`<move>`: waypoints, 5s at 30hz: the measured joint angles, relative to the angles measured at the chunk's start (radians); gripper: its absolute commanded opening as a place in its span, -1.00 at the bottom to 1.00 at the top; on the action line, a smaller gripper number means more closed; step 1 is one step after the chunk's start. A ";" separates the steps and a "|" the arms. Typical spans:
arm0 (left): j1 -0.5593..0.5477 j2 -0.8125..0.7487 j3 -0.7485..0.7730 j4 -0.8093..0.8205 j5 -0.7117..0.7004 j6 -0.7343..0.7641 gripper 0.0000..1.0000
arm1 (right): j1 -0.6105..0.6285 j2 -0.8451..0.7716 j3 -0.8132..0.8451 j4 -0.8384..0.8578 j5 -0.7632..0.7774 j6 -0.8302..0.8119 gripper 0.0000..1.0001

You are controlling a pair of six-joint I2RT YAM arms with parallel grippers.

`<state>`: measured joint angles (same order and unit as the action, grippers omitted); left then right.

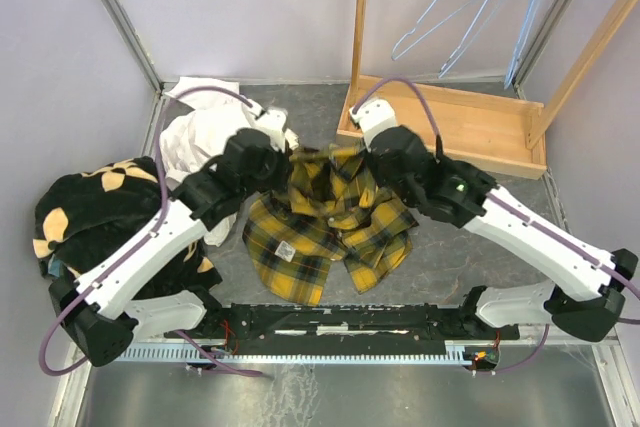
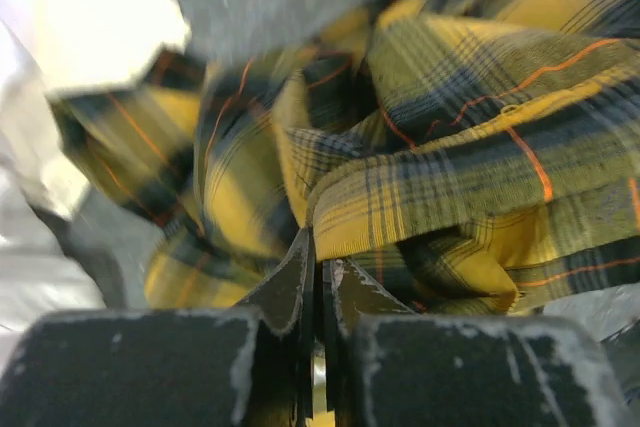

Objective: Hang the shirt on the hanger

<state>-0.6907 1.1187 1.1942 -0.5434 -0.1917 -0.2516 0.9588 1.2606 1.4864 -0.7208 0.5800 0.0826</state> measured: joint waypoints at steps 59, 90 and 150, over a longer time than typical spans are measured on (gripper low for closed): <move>0.002 -0.146 -0.165 -0.105 -0.111 -0.151 0.53 | -0.332 -0.145 0.150 -0.256 -0.227 0.244 0.65; 0.002 -0.195 -0.203 -0.105 -0.094 -0.148 0.50 | -1.030 0.300 0.955 -0.425 -0.382 0.163 0.25; 0.002 -0.259 -0.237 -0.123 -0.062 -0.149 0.47 | -1.257 0.576 0.879 -0.111 -0.861 0.344 0.02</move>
<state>-0.6888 0.8600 0.9577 -0.6666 -0.2535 -0.4007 -0.2977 1.8362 2.3650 -0.8318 -0.2810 0.4263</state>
